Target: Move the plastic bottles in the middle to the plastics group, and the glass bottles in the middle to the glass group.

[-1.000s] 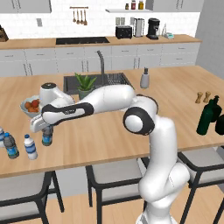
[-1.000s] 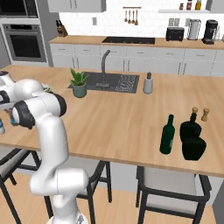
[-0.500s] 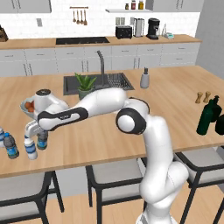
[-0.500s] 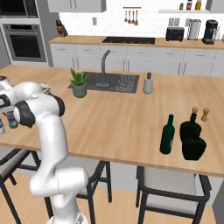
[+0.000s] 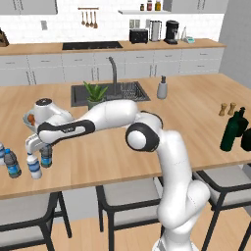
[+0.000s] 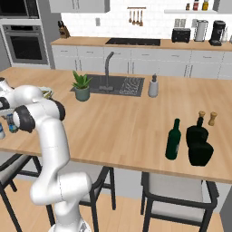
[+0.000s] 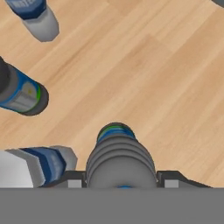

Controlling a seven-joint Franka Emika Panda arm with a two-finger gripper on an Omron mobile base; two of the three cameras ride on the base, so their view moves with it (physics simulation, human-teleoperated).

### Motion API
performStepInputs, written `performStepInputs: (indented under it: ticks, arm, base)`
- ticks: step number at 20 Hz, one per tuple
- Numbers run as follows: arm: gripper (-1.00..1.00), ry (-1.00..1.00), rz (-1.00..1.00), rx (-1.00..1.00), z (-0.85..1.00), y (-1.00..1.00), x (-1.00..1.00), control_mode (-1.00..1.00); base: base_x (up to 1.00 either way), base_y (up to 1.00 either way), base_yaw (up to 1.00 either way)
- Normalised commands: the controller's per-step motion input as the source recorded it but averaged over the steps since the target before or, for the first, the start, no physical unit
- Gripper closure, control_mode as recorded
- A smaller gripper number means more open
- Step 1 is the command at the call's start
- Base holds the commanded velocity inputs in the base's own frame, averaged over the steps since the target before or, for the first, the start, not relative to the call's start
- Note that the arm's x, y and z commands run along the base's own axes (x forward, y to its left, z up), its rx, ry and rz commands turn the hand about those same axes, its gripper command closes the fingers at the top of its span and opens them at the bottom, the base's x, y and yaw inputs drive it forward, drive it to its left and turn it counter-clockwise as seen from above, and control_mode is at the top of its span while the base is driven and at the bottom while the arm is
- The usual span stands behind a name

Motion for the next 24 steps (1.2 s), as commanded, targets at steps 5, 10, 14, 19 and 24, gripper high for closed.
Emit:
performStepInputs:
  ticks: [5, 10, 14, 19, 24]
  arm:
    - [-1.00, 0.00, 0.00, 0.00, -0.18, 0.00, 0.00, -1.00]
    - [-1.00, 0.00, 0.00, 0.00, -0.01, 0.00, 0.01, -1.00]
    - [-1.00, -0.01, 0.00, 0.00, 0.07, 0.00, 0.00, -1.00]
    - [-1.00, -0.09, 0.00, 0.00, 0.32, 0.00, 0.00, -1.00]
    - [-1.00, -0.05, -0.03, 0.00, 0.40, -0.15, -0.06, -1.00]
  base:
    - [0.00, 0.00, 0.00]
    - [0.00, 0.00, 0.00]
    - [0.00, 0.00, 0.00]
    - [0.00, 0.00, 0.00]
    - [0.00, 0.00, 0.00]
